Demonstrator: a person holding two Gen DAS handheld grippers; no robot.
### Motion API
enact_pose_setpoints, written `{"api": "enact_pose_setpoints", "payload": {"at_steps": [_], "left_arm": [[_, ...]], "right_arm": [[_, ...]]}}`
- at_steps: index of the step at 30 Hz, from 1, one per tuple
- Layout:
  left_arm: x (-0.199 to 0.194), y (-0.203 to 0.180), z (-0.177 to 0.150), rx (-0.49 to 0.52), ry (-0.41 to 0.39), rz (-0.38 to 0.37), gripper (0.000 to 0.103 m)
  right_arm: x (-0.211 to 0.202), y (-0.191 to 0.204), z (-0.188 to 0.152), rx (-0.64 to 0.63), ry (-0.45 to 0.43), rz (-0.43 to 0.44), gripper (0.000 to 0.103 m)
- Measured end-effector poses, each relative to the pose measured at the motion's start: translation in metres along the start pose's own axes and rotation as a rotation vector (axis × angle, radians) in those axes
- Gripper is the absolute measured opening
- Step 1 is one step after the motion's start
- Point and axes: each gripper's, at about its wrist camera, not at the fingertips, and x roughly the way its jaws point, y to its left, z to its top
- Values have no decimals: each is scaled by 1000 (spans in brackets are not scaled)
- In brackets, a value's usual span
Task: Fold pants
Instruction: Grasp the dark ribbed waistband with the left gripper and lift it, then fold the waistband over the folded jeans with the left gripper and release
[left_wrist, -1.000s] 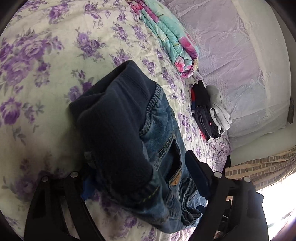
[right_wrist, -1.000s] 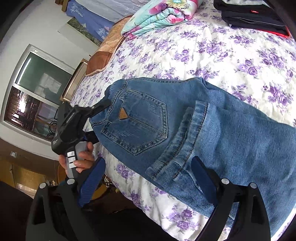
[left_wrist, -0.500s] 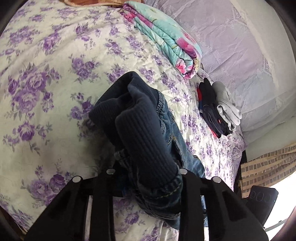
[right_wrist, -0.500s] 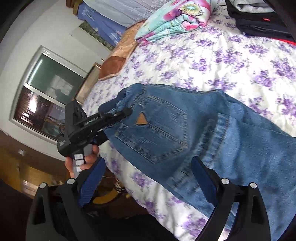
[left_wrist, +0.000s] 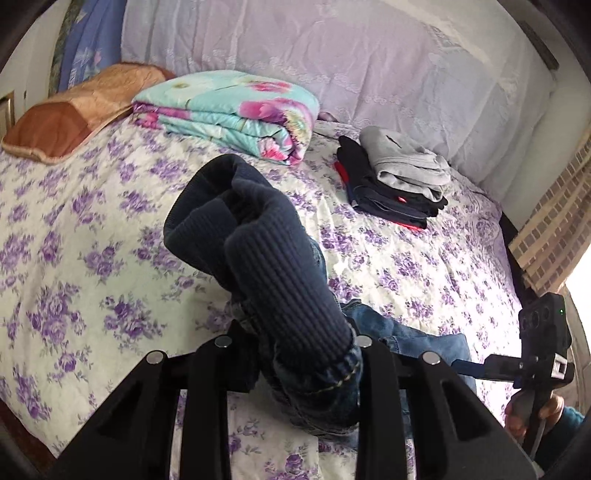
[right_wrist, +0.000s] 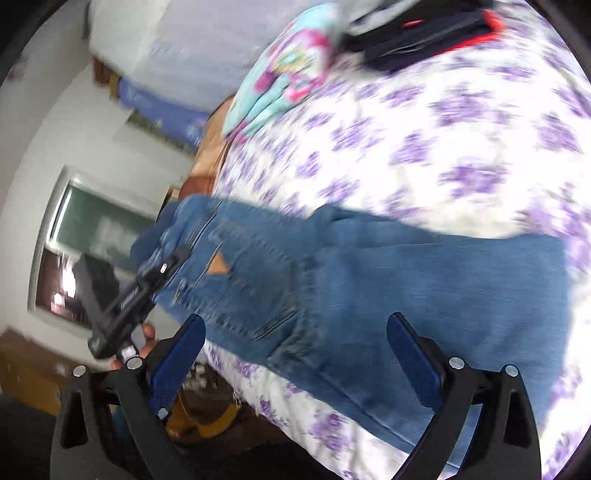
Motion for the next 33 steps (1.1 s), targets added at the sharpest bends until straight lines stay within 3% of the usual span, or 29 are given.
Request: {"api": "enact_pose_setpoints", "payload": {"at_steps": [4,9,13,15,17,20,24,29,33], "left_arm": [[-9,-48,2,173,-24,-55,25],[-1,-145,-21,521,13,-161,25],[33,-205,-67,761,175,-228,25],[61,-228,-100,878,291,-198,26],[82,-240,-124,972,331,-136,30],[82,-250,-130,1018,323,-67,34],[72,-254,-111,967,355,-59,34],[60,-281,-116,976,377,-15,34],[58,-285,-119,1028,434,88,36]], "right_arm": [[-38,-40,-13,141,-104,10,99],[-73,-76,-31,255,-193,32,99],[-97,-96,-43,295,-255,40,99],[-109,-107,-51,322,-289,53,99],[-120,-116,-57,342,-326,58,99],[-133,-120,-61,360,-366,86,99],[-147,-114,-55,329,-406,146,99],[-153,-85,-32,253,-435,224,99],[-157,-62,-14,176,-433,254,99]]}}
